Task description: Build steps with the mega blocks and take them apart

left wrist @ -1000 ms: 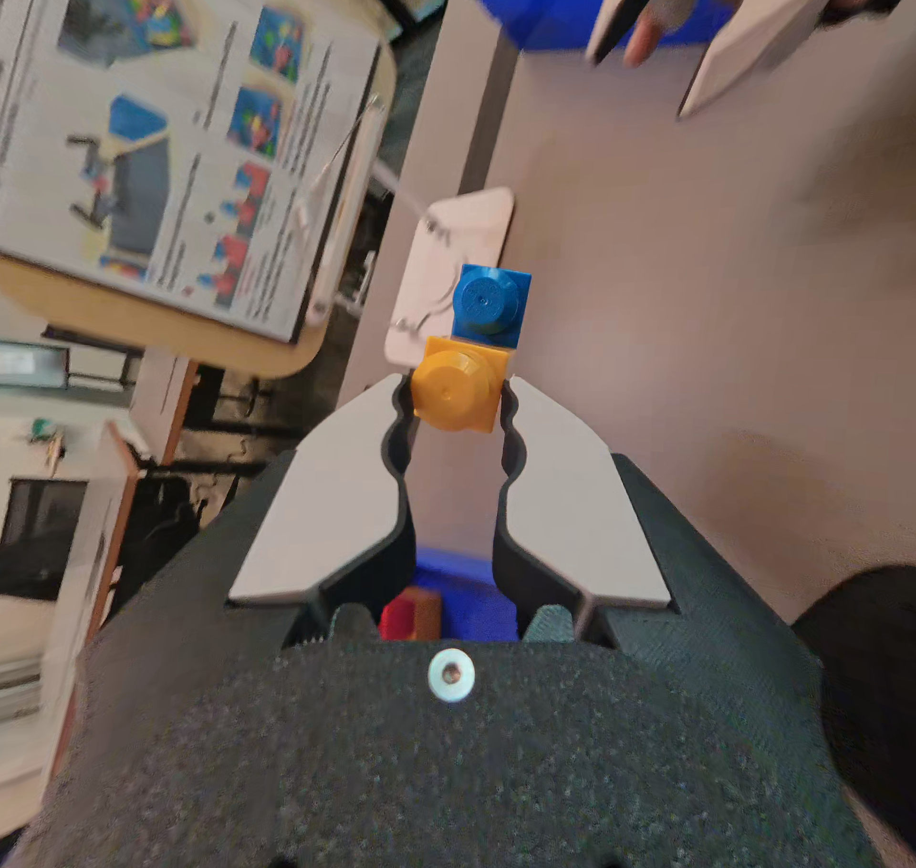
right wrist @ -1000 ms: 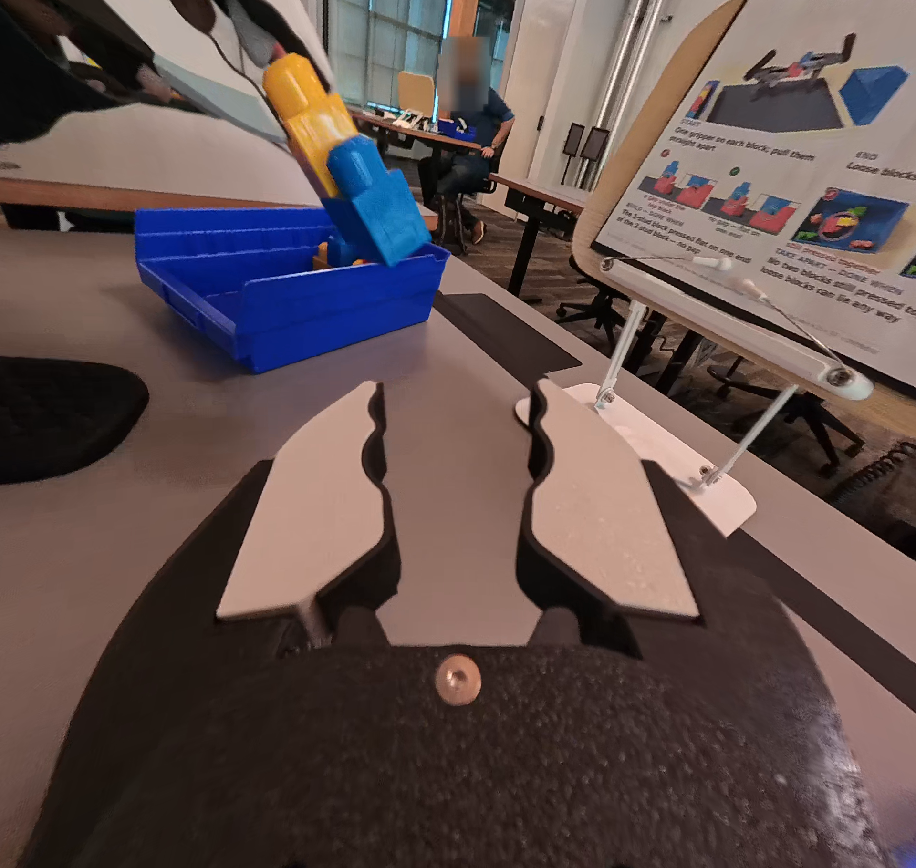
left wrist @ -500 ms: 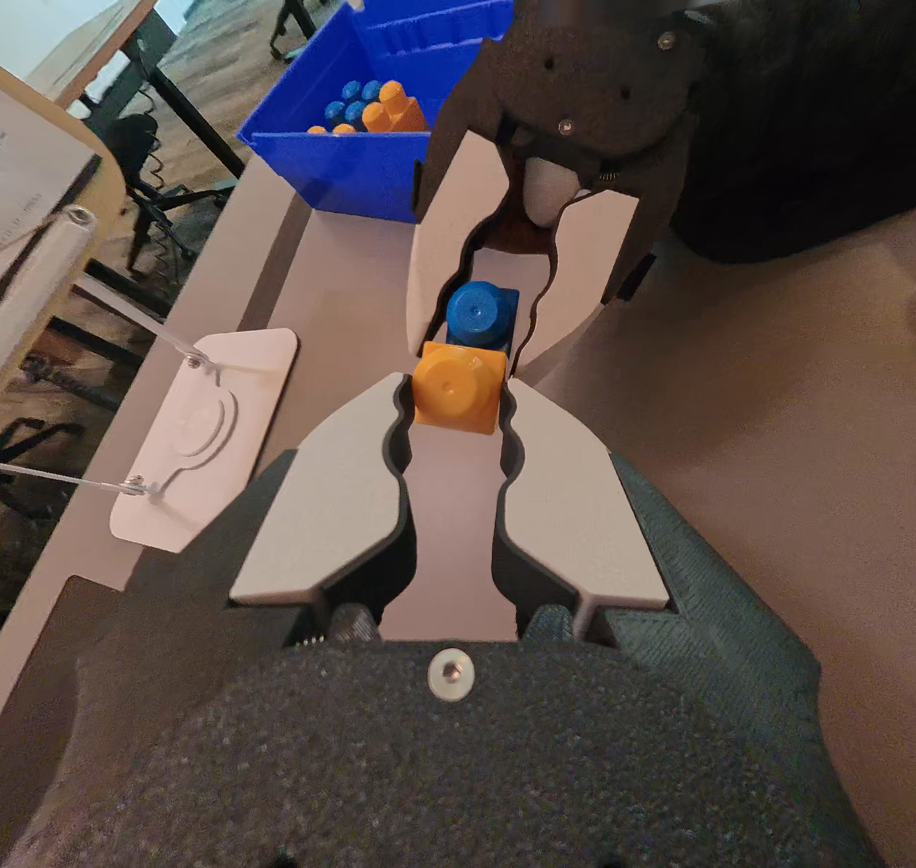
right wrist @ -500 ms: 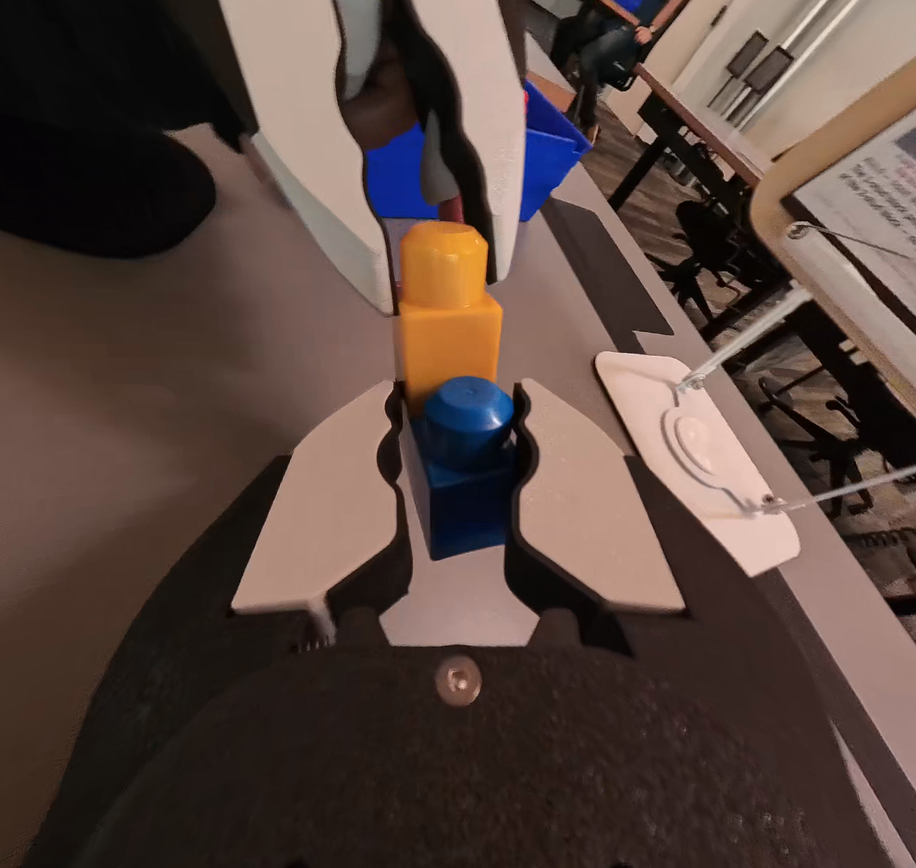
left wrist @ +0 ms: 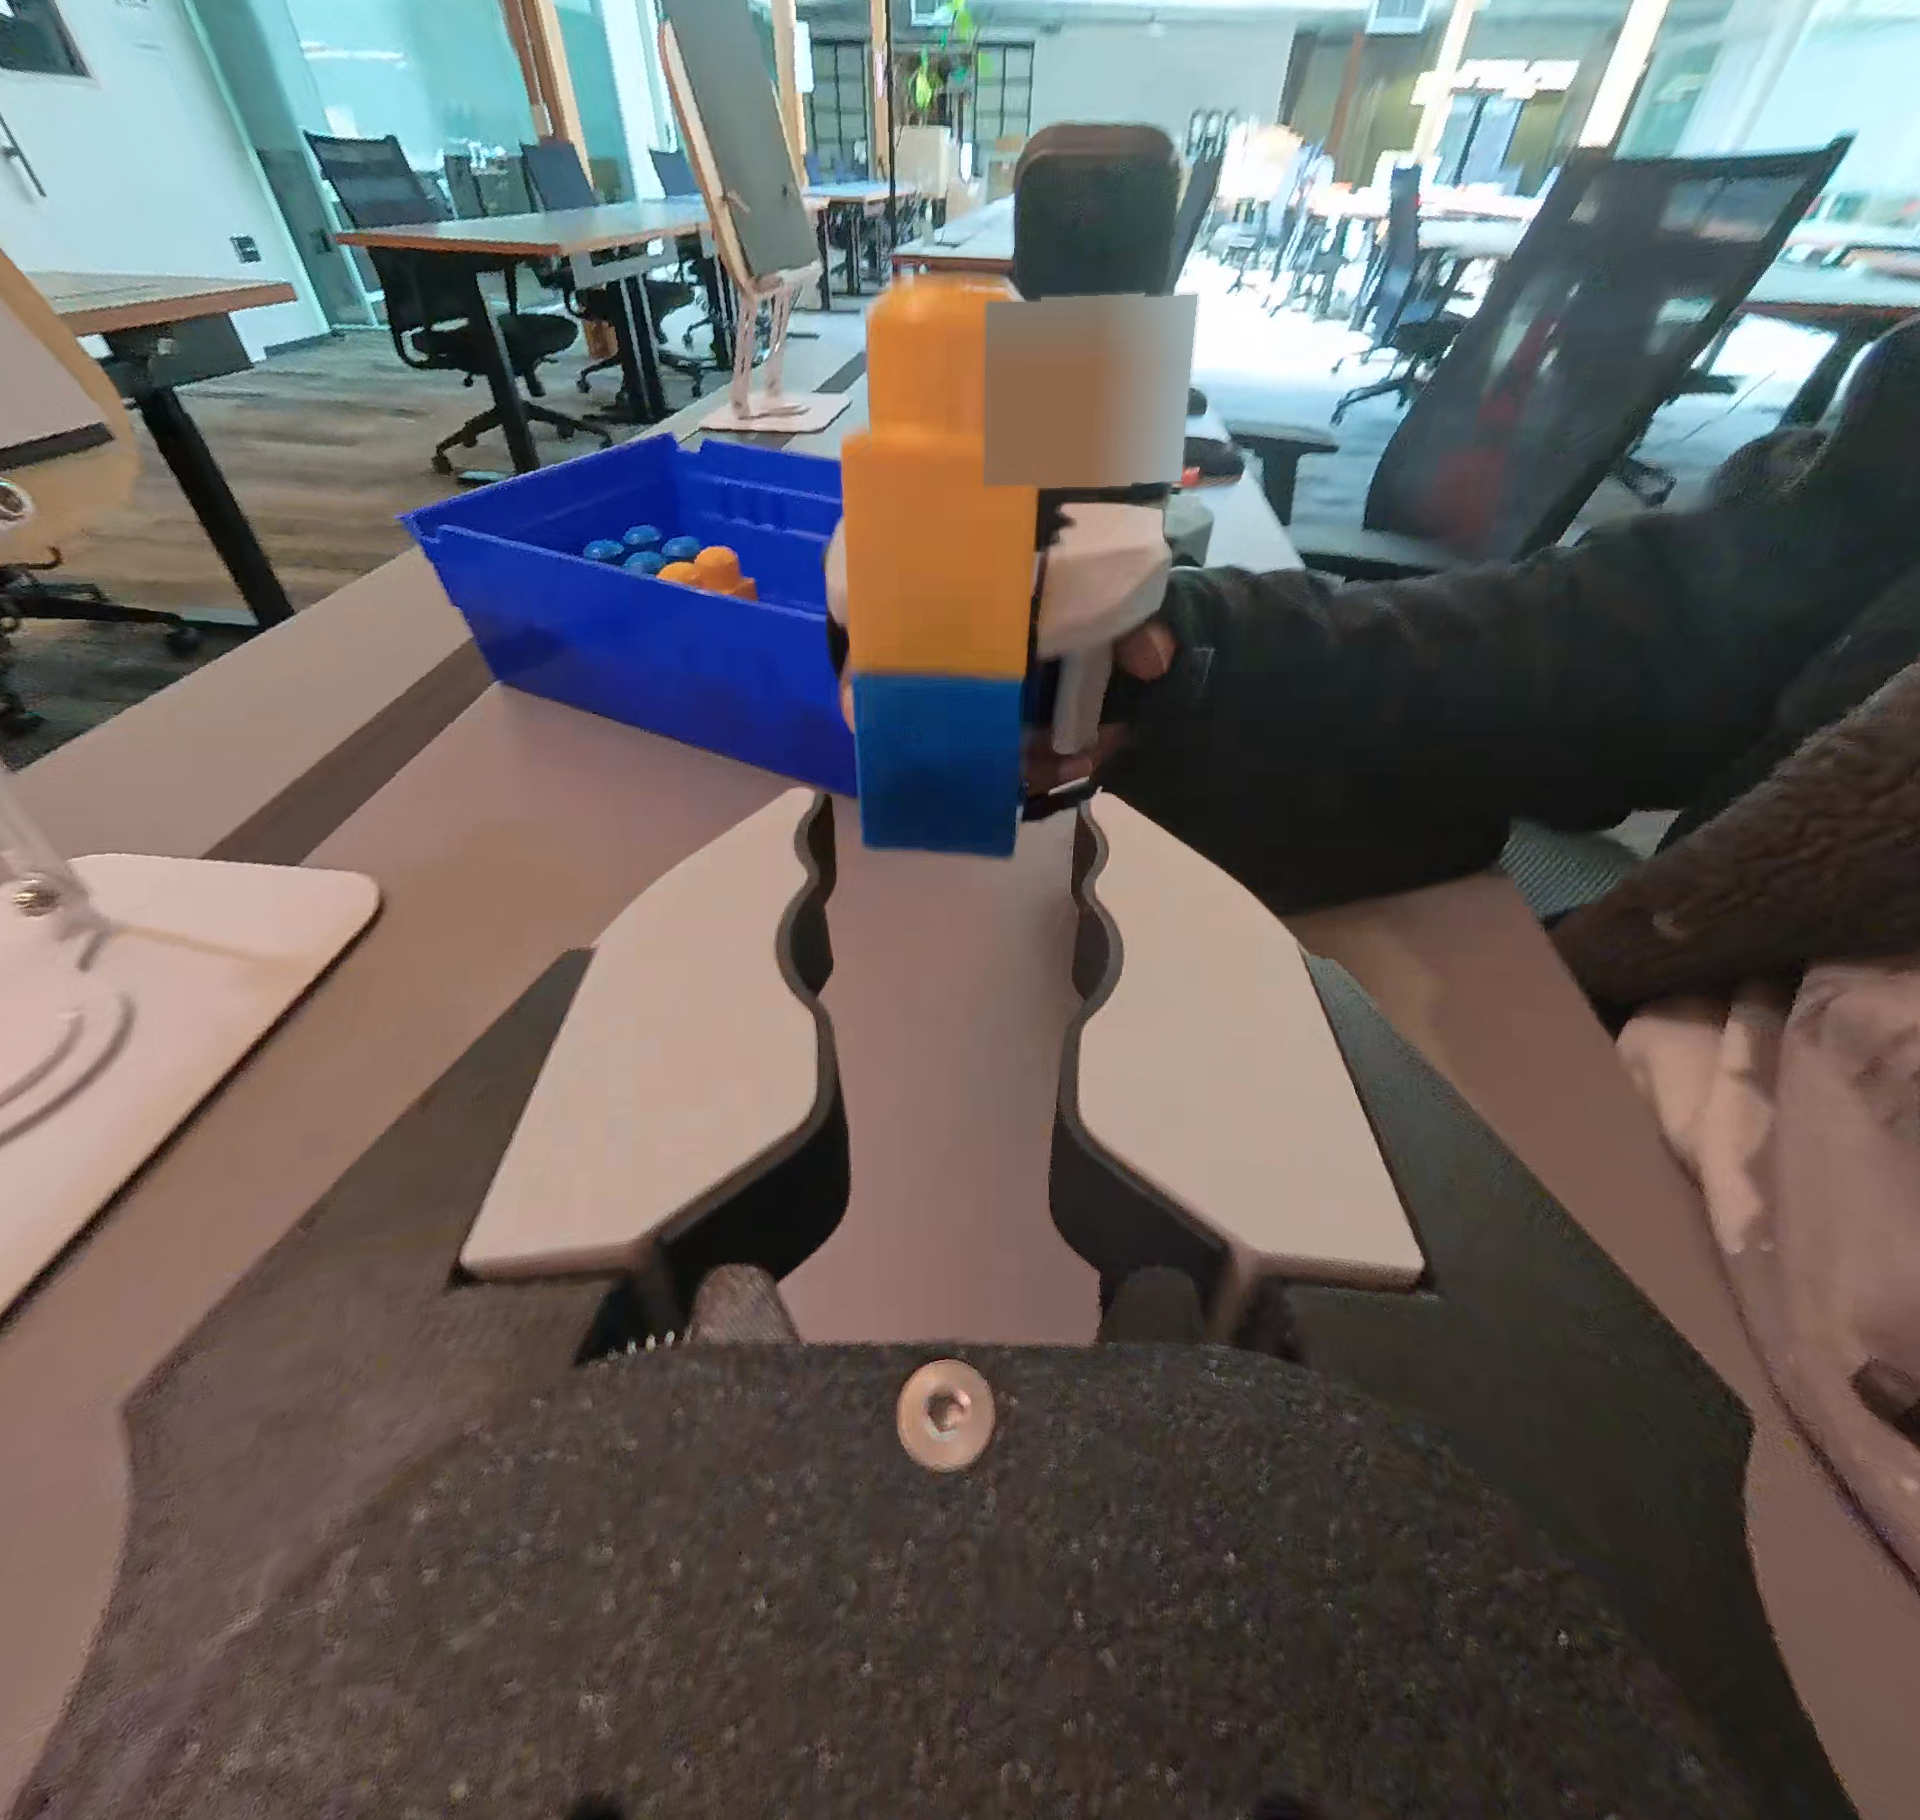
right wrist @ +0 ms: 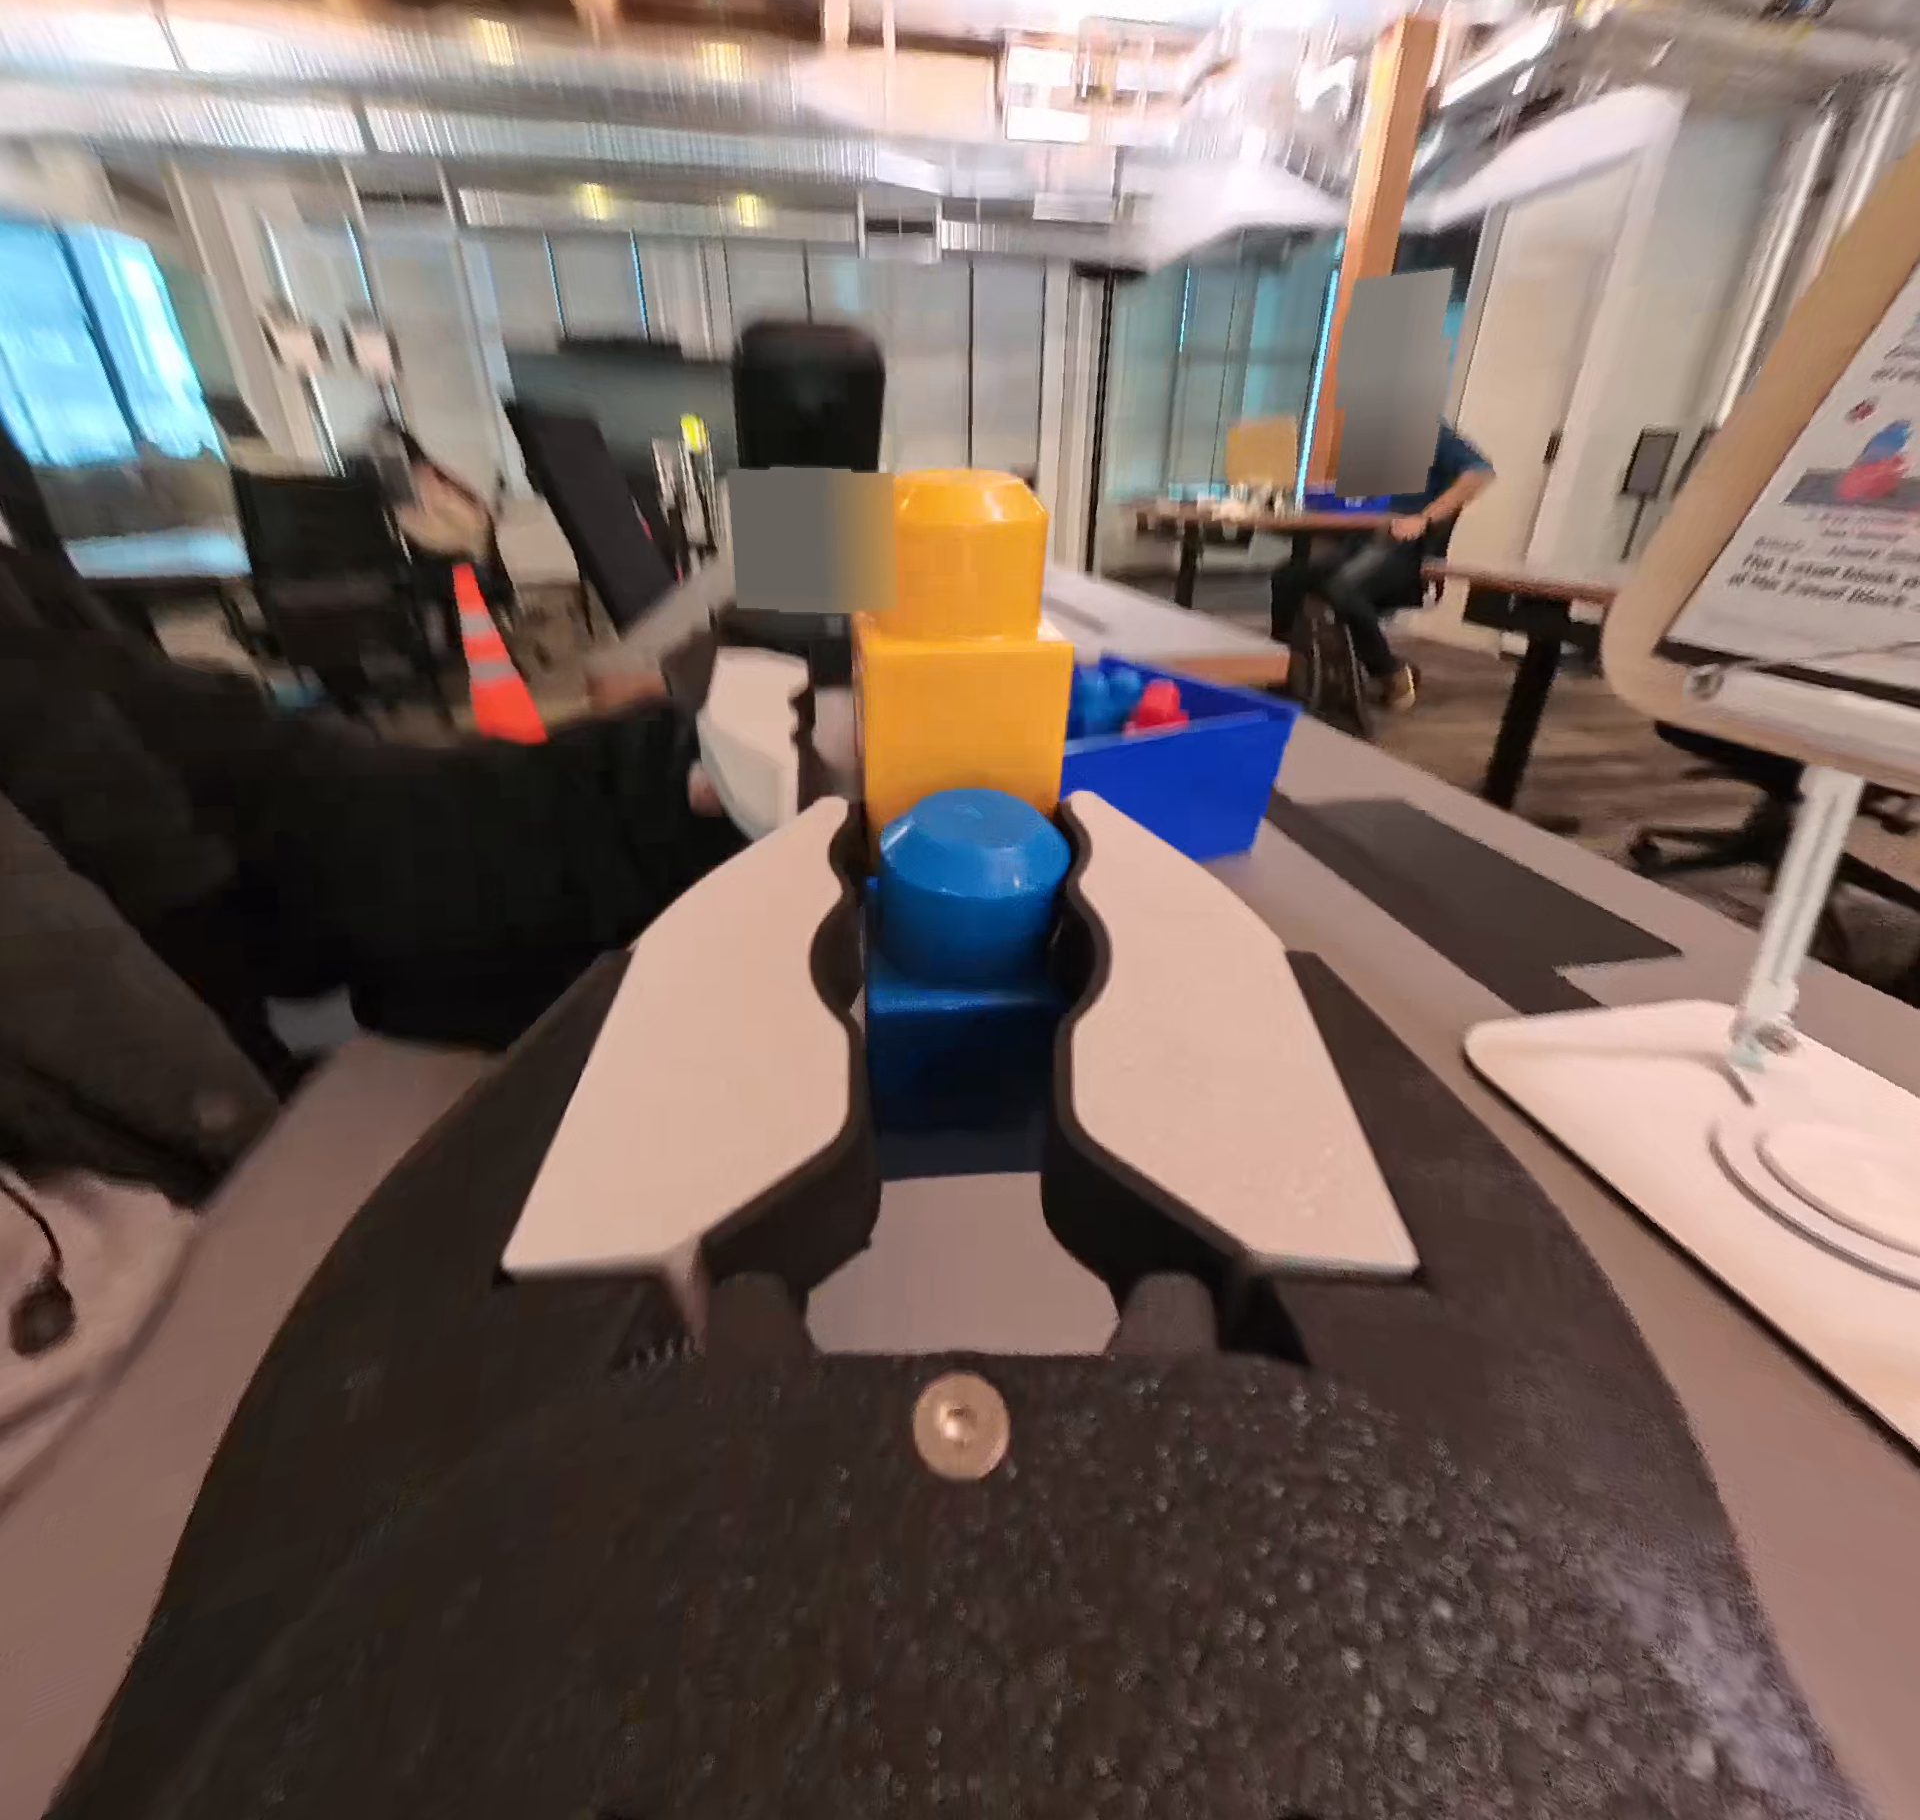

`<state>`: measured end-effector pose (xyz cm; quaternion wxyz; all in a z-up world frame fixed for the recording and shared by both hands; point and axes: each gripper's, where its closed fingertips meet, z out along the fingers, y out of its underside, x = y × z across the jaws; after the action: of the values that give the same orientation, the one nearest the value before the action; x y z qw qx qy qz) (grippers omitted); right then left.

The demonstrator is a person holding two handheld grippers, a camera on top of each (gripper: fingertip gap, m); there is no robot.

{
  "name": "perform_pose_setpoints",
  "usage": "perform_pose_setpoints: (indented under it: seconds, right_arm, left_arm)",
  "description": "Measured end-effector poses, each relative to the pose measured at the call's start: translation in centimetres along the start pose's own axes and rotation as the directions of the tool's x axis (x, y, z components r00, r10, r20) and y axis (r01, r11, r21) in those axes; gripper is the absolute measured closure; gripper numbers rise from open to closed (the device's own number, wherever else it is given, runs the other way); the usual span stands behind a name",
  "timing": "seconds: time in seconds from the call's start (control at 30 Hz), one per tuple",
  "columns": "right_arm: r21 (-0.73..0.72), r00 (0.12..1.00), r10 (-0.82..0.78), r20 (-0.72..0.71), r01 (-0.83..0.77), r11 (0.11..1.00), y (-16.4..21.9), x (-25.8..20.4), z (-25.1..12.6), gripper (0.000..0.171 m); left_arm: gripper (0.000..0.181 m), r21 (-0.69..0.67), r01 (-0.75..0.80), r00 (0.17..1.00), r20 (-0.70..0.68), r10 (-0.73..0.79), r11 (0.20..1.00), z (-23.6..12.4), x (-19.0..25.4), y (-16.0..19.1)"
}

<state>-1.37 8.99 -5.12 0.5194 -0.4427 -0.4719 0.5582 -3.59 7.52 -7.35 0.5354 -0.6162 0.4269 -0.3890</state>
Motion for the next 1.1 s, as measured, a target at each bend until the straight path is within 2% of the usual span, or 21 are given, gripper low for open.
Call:
perform_pose_setpoints:
  seconds: [0.07,0.2,0.4,0.57,0.7,0.83,0.97,1.1]
  right_arm:
    - [0.109,0.997,0.07,0.014,-0.071,0.992,-1.5,0.0,-0.3,0.137]
    - [0.177,0.991,0.129,0.039,-0.134,0.975,-2.0,-0.3,0.0,0.137]
    - [0.175,0.99,0.134,0.054,-0.141,0.974,-1.2,-1.0,0.9,0.137]
    - [0.165,0.988,0.138,0.07,-0.148,0.975,-1.1,-1.2,1.0,0.137]
    - [0.065,0.987,0.136,0.087,-0.142,0.988,-0.7,-1.4,0.9,0.137]
    - [-0.081,0.998,-0.003,0.056,0.007,0.997,-0.5,-1.1,0.0,0.13]
    - [-0.297,0.984,-0.17,0.061,0.18,0.938,0.8,-1.2,-1.6,0.128]
    - [-0.442,0.972,-0.222,0.08,0.234,0.866,2.4,-1.1,-3.0,0.128]
  left_arm:
    - [0.138,0.032,0.03,0.999,-0.019,-0.029,0.999,0.8,0.4,-0.1]
    - [0.137,0.099,0.069,0.998,-0.017,-0.067,0.993,2.1,0.9,-0.6]
    - [0.145,0.171,0.111,0.994,-0.006,-0.112,0.979,2.6,0.9,-1.2]
    - [0.144,0.131,0.098,0.995,-0.009,-0.098,0.986,2.3,1.0,-1.1]
    - [0.145,0.071,0.065,0.998,-0.024,-0.064,0.995,1.9,1.0,-0.4]
    - [0.144,-0.059,-0.012,1.0,-0.007,0.012,0.998,1.6,0.6,1.6]
    - [0.144,-0.191,-0.074,0.997,0.005,0.076,0.979,1.5,0.0,3.9]
    - [0.144,-0.309,-0.137,0.989,0.004,0.145,0.941,1.6,-0.3,6.1]
